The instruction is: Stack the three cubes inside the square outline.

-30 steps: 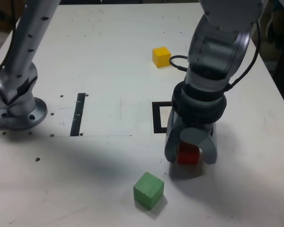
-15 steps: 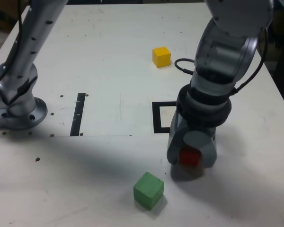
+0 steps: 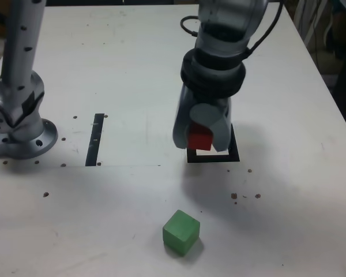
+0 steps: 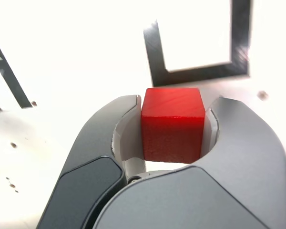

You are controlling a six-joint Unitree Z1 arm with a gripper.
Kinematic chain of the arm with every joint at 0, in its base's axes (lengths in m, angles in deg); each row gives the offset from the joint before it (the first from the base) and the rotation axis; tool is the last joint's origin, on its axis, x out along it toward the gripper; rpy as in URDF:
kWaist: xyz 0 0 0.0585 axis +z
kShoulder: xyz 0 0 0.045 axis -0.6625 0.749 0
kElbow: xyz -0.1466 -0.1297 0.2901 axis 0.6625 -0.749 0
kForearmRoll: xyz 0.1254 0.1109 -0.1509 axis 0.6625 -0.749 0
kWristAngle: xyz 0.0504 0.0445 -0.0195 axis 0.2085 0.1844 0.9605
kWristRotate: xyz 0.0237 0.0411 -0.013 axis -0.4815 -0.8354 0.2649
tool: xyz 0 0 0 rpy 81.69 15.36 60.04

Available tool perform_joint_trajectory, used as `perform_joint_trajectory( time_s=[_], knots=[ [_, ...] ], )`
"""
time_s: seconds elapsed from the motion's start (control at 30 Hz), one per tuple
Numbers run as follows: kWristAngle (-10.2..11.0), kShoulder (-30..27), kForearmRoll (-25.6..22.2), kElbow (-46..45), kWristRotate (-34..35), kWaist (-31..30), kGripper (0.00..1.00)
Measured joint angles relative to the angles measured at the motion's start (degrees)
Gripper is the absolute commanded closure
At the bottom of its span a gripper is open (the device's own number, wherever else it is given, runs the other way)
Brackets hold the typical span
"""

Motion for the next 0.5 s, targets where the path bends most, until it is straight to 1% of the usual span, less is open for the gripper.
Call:
perform_joint_trajectory(
  time_s=[0.03, 0.17, 0.23, 0.3, 0.4, 0.5],
  knots=[
    [-0.1, -0.2, 1.1, -1.0, -0.4, 0.7, 0.78],
    [-1.1, -1.5, 8.3, -8.3, -2.6, 3.9, 0.78],
    [-1.1, -1.5, 11.5, -11.0, -3.1, 4.9, 0.78],
    [-0.7, -1.6, 12.6, -11.3, -3.1, 5.1, 0.78],
    [-0.1, -1.8, 12.8, -11.9, -3.1, 5.4, 0.78],
    [0.0, -1.8, 13.6, -12.7, -3.3, 6.2, 0.78]
  ],
)
